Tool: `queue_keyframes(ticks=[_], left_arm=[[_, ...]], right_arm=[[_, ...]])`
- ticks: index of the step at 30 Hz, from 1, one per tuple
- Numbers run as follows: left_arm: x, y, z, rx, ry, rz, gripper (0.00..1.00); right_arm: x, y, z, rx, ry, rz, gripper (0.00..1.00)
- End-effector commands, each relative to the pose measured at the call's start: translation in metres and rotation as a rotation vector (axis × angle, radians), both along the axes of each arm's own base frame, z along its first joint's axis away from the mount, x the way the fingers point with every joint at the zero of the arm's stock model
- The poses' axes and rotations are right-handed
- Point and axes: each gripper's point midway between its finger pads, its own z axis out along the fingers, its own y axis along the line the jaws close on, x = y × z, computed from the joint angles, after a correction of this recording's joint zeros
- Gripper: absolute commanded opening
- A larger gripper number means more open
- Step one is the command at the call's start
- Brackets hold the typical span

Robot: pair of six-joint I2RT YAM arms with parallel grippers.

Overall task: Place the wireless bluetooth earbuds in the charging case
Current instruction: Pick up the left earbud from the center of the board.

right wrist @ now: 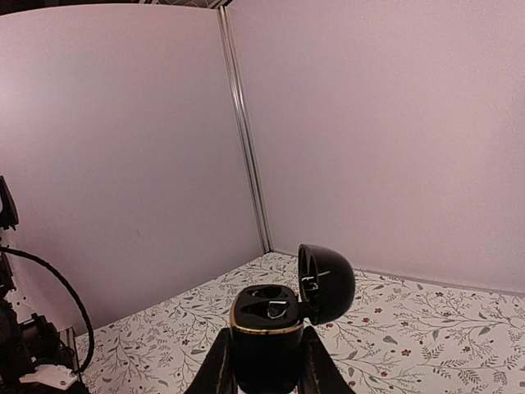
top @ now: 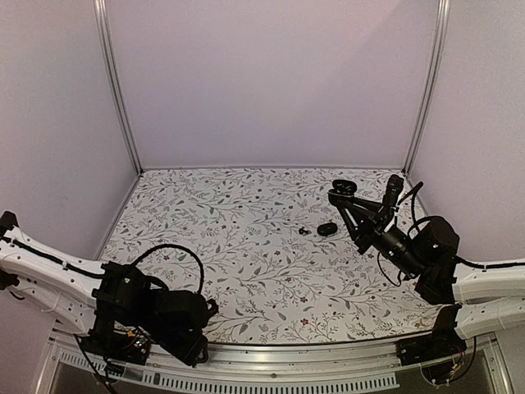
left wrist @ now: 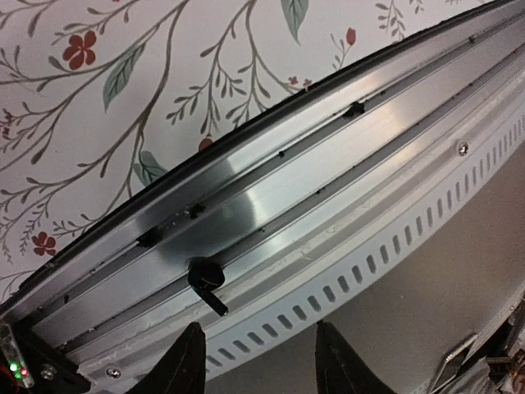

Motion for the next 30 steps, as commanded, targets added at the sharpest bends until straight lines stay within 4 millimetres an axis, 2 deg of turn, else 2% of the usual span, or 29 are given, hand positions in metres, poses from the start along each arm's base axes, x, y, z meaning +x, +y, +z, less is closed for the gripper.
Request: queue_keyframes(ticks=[1,4,11,15,21,25,30], left_arm=[[-0.02,0.016,-0.011,0.142,0.101,-0.004,0.44],[-0.023,0.015,-0.021,0.192,0.113,-0.04,0.42],[-0.008,0.013,-0.024,0.257,0.06,-0.06,0.4],[-0.008,0.01,-0.029,0.281,0.066,-0.094,0.38],[0.002,0.018,-0.034,0.334,0.046,-0.082,0.37],[0.012,0.018,-0.033,0.326,0.034,-0.051,0.35],[0.012,0.016,-0.039,0.317,0.049,-0.06,0.33]], right_arm=[[0.002,-0.003,0.002,0.013,0.0,-0.012,0.0],[0.002,-0.003,0.002,0.013,0.0,-0.008,0.0],[-0.001,-0.006,0.004,0.022,-0.002,-0.004,0.0],[-0.001,-0.008,0.004,0.019,-0.003,-0.014,0.0],[-0.003,-0.012,0.004,0.03,-0.001,-0.015,0.0],[-0.004,-0.013,0.002,0.035,0.006,-0.01,0.0],[-0.004,-0.014,0.003,0.037,0.005,-0.014,0.0]])
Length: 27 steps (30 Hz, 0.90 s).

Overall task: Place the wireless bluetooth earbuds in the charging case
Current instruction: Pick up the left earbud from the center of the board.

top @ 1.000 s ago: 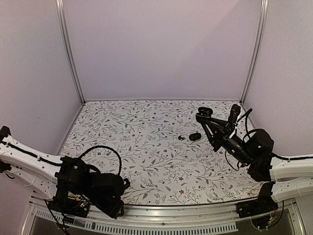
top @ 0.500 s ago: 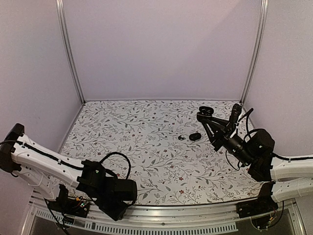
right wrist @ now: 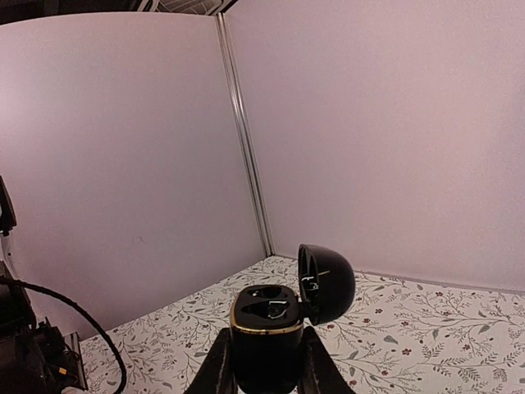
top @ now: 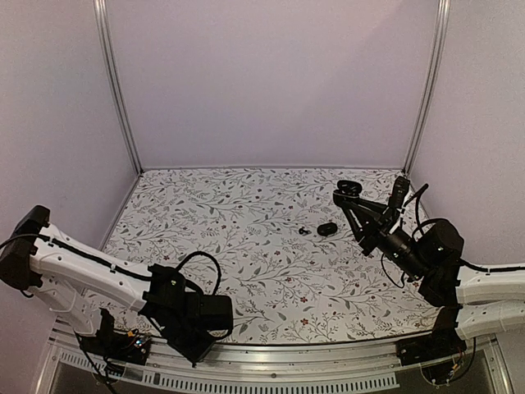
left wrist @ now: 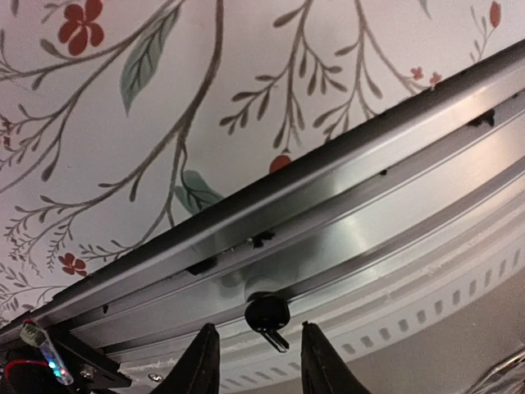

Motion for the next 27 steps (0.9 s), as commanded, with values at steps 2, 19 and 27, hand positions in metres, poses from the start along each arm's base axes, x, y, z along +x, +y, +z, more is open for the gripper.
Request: queue_keyframes(ticks=[2,19,27], left_arm=[[0.003,-0.002,-0.004,-0.007,0.009,-0.01,0.32],[-0.005,0.006,-0.027,0.026,0.08,-0.031,0.21],[-0.012,0.008,-0.026,0.046,0.104,-0.031,0.34]], right_arm=[[0.0,-0.006,0.0,0.011,0.001,-0.015,0.0],[0.0,-0.01,-0.001,0.009,-0.001,-0.029,0.0],[0.0,-0.009,-0.002,0.0,-0.007,-0.027,0.0]])
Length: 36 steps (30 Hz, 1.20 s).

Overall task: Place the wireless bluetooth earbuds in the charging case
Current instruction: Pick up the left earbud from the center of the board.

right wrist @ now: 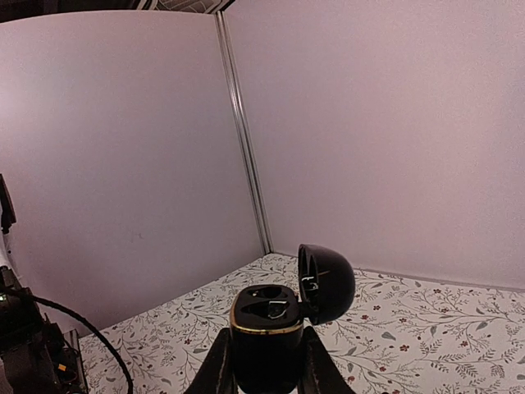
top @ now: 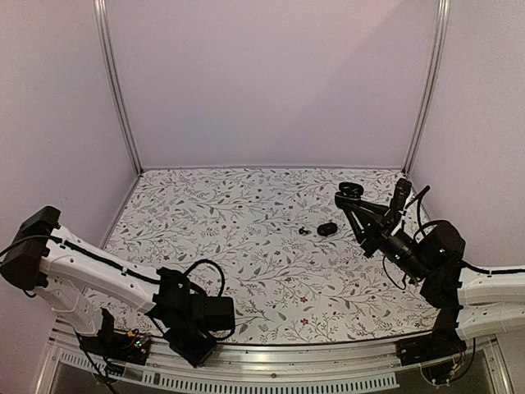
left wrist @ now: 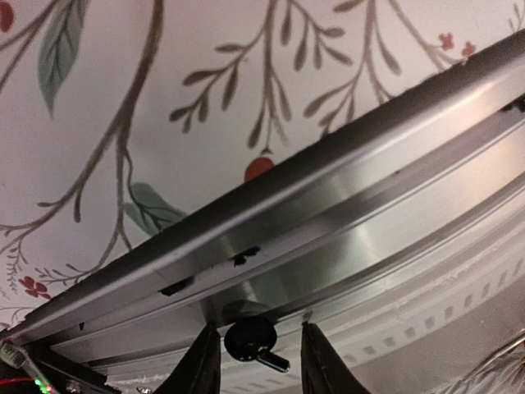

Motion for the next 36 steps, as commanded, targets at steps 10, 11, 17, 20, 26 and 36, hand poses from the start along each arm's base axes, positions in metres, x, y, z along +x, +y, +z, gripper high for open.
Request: queue_keyframes(ticks=[10,11,17,20,26,36], left_arm=[[-0.008,0.01,-0.009,0.06,0.024,0.011,0.28],[-0.008,0.011,-0.01,0.063,0.023,0.008,0.27],[-0.005,0.011,-0.012,0.069,0.005,0.01,0.22],[-0.001,0.007,-0.012,0.064,-0.016,0.01,0.2],[0.011,-0.001,-0.011,0.041,-0.06,0.012,0.14],[0.046,-0.018,0.009,-0.002,-0.18,0.017,0.1]], right_arm=[[0.001,-0.006,0.004,0.015,-0.017,-0.022,0.0],[0.0,-0.006,0.005,0.017,-0.019,-0.022,0.0],[-0.001,-0.008,0.007,0.021,-0.023,-0.024,0.0],[-0.001,-0.008,0.007,0.02,-0.021,-0.022,0.0],[-0.001,-0.008,0.008,0.019,-0.023,-0.023,0.0],[-0.001,-0.007,0.009,0.017,-0.024,-0.017,0.0]])
